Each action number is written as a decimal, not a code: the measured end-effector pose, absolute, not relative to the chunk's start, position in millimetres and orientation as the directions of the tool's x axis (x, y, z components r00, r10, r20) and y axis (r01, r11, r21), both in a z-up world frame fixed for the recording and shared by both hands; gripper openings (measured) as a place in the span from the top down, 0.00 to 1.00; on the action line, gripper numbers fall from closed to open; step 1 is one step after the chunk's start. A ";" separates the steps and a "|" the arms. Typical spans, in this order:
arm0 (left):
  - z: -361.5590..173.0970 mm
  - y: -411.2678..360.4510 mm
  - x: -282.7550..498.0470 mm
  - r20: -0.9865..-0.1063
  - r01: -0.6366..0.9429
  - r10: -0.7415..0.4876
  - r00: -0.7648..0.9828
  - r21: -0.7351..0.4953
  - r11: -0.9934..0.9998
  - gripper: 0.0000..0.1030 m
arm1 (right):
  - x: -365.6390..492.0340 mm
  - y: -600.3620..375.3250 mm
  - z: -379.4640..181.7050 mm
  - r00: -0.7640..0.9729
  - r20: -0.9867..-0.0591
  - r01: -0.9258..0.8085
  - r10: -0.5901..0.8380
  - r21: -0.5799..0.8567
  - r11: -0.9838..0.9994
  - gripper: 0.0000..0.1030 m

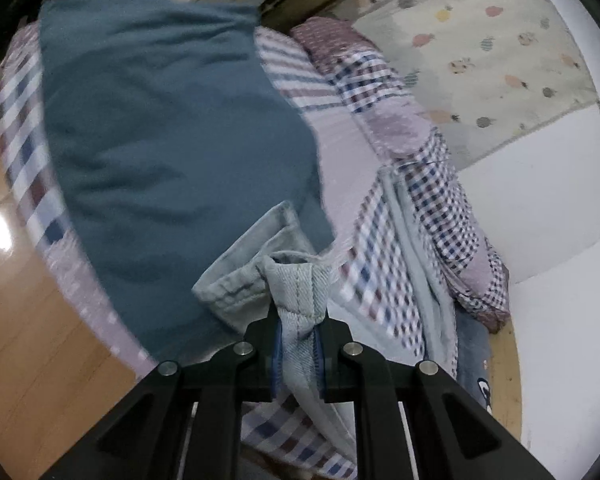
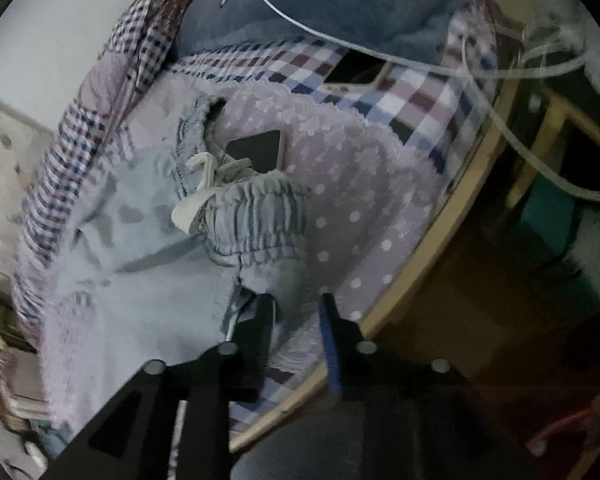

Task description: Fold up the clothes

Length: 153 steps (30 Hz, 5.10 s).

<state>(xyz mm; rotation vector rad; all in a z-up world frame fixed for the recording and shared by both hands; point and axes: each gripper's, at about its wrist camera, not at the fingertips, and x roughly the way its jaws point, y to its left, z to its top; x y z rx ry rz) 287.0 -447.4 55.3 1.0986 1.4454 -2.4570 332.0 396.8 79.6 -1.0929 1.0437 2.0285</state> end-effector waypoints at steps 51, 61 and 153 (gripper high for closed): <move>276.4 -413.7 168.7 -0.318 0.105 0.357 -0.879 -0.857 -0.504 0.89 | 264.8 205.4 -19.2 -0.617 -0.532 0.278 0.580 -0.837 -0.472 0.64; 253.3 -437.5 162.7 -0.392 0.200 0.283 -0.875 -0.826 -0.526 0.89 | 252.4 218.6 54.4 -0.638 -0.555 0.182 0.533 -0.782 -0.596 0.98; 13.6 -241.5 -310.3 -0.556 0.155 0.397 -0.730 -0.701 -0.697 0.89 | 316.9 445.7 68.0 -0.640 -0.759 -0.723 0.123 0.539 -0.432 0.20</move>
